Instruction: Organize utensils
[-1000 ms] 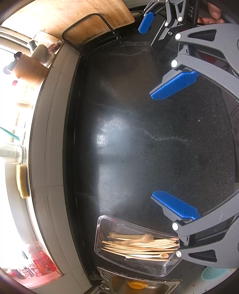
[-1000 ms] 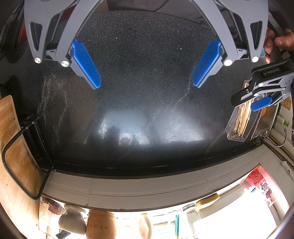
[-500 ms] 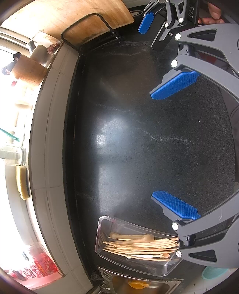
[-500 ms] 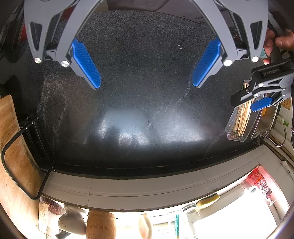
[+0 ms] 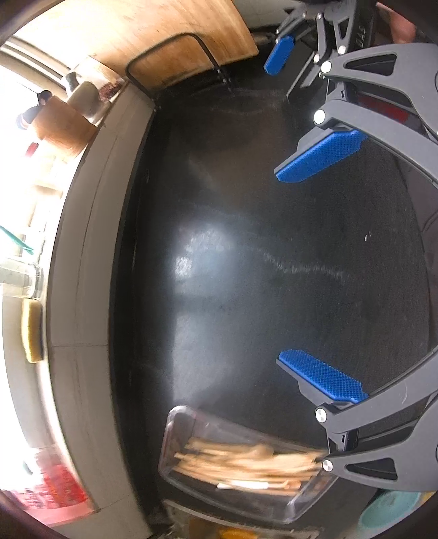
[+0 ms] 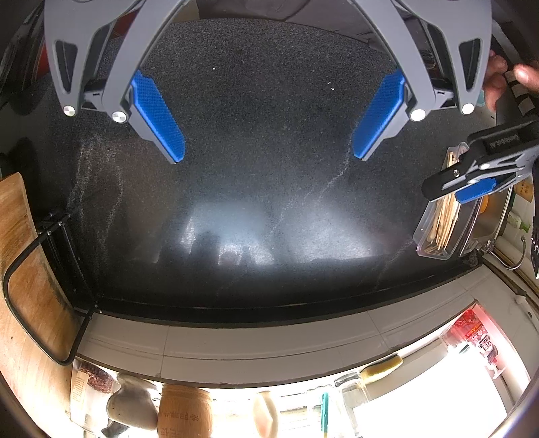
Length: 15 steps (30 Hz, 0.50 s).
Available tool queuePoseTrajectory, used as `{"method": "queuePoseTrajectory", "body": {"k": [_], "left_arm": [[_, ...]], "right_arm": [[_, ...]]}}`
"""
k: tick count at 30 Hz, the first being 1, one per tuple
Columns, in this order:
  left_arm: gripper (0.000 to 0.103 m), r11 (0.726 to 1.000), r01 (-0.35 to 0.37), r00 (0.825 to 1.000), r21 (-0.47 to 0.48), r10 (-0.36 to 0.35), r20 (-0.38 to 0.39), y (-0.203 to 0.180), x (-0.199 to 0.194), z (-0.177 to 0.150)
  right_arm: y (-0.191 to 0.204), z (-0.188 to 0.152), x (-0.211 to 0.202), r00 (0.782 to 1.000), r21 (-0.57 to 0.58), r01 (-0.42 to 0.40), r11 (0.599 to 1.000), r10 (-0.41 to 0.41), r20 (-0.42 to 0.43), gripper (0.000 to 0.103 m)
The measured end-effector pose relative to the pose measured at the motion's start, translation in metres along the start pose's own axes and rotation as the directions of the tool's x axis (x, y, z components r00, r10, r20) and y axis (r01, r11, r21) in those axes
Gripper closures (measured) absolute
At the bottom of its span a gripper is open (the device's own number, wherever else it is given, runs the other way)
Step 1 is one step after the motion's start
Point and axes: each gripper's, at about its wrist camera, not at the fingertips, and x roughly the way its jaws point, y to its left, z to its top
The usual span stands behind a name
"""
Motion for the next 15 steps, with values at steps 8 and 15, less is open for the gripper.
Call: {"method": "queuePoseTrajectory", "body": {"k": [8,15], "left_arm": [[0.006,1.0,0.004,1.0,-0.009,-0.004,0.007,0.0008,0.0007,-0.0002],[0.006,0.998,-0.055,0.999,0.02,0.055,0.002,-0.0028,0.0025,0.0018]], "right_arm": [[-0.0024,0.0014,0.0015,1.0,-0.002,-0.001,1.0,0.001,-0.003,0.006],[-0.0031,0.002,0.0021,1.0,0.0,-0.005,1.0,0.005,-0.003,0.006]]}}
